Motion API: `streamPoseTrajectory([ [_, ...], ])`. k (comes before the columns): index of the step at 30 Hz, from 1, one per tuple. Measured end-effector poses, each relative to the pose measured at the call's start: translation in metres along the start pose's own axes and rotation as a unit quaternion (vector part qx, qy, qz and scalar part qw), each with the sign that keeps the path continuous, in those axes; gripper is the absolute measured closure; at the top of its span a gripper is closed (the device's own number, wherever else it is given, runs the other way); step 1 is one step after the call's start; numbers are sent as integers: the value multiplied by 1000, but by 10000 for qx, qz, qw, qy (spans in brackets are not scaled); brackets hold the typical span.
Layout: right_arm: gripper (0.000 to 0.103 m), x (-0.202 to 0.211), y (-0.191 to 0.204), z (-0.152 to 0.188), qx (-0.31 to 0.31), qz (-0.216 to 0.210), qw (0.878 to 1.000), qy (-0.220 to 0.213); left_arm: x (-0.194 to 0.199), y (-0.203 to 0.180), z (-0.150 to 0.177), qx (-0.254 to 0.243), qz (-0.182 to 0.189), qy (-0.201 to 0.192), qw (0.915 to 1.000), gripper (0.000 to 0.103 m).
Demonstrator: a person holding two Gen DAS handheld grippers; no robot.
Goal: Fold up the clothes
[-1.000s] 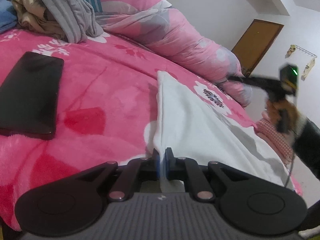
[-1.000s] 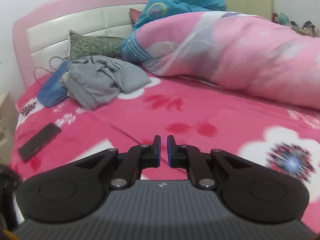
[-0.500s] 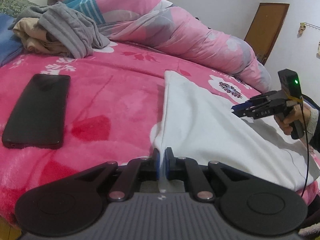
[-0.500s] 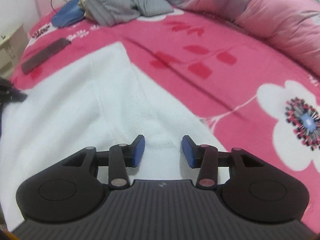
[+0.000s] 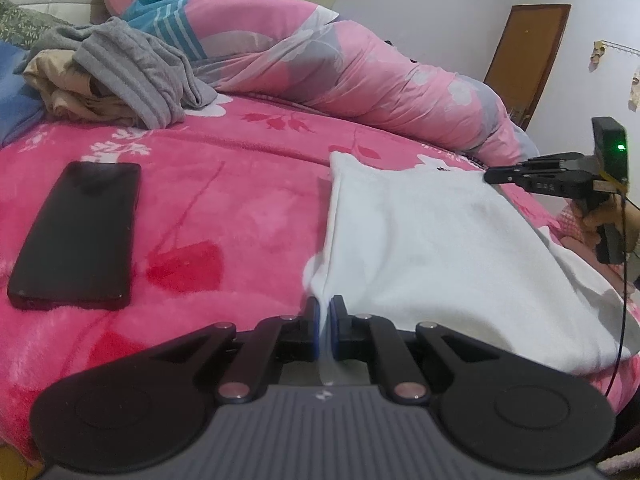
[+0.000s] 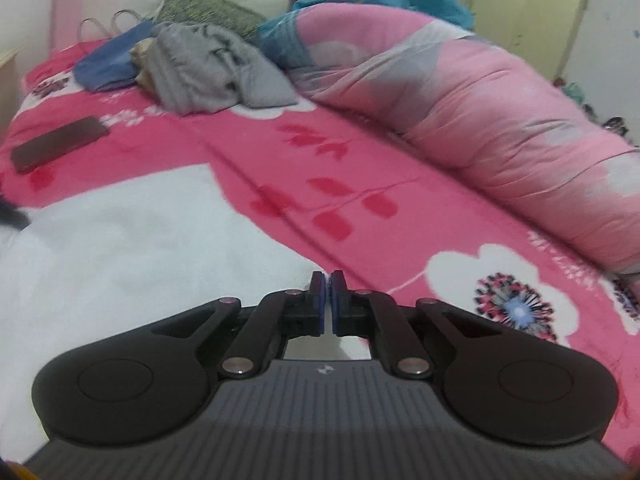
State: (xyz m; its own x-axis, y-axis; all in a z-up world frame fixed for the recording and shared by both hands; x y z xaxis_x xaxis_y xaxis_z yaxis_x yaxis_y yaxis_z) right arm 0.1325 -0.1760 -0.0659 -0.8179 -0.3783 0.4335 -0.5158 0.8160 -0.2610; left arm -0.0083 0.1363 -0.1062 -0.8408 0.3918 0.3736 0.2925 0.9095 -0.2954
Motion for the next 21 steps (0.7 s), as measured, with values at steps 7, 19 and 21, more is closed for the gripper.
streamPoseTrajectory([
  [7, 102, -41, 2, 35, 146, 351, 9987, 341, 1, 1, 2, 4, 16, 3, 10000, 97],
  [19, 93, 94, -121, 31, -2424, 1444, 9573, -631, 21, 1, -27, 133, -68, -429, 9990, 78],
  [21, 84, 127, -131, 47, -2690, 1504, 9490, -663, 18, -12, -35, 60, 47, -527, 9986, 78],
])
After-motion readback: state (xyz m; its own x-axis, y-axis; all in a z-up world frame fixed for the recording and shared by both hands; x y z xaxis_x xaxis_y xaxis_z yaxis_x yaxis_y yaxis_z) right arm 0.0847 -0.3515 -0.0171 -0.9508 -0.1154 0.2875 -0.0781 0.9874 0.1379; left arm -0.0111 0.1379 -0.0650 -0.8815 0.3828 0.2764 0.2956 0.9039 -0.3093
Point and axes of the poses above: each gripper's, at about its wrist camera, not at the fingertips, and x roughly against the way its jaws point, y to its left, z to its underside, the point moved 8 cm from there along -x, roughly the way its jaws point, and after that the axes turned 12 degrees about -y, right-handed, at the moved point
